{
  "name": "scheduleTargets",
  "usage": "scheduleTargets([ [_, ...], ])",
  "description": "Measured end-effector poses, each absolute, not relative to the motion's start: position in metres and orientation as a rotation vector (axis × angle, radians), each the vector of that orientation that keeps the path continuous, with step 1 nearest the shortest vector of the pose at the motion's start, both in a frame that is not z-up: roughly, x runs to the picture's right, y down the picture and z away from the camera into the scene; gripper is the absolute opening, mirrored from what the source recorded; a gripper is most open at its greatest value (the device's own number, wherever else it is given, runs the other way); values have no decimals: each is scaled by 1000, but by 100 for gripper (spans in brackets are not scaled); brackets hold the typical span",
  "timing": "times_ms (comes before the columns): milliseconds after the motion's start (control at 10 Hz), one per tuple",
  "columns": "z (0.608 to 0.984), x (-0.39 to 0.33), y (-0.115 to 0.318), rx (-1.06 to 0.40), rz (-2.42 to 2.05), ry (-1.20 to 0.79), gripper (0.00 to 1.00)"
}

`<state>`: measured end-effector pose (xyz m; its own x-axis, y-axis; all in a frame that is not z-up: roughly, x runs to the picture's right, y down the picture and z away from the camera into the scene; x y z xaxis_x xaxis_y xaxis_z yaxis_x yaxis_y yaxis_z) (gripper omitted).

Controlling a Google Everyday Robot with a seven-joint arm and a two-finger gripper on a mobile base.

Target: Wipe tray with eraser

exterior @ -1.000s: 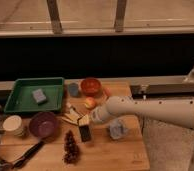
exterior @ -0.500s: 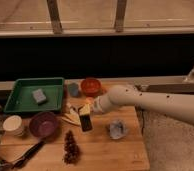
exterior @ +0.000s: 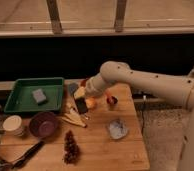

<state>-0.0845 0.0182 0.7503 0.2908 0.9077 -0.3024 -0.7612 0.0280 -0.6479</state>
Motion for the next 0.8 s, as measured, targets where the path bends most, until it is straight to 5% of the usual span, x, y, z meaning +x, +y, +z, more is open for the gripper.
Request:
scheduleTargets([
  [500, 750, -152, -59, -853, 1131, -277, 0],
  [800, 749, -155, -63, -852, 1122, -282, 0],
])
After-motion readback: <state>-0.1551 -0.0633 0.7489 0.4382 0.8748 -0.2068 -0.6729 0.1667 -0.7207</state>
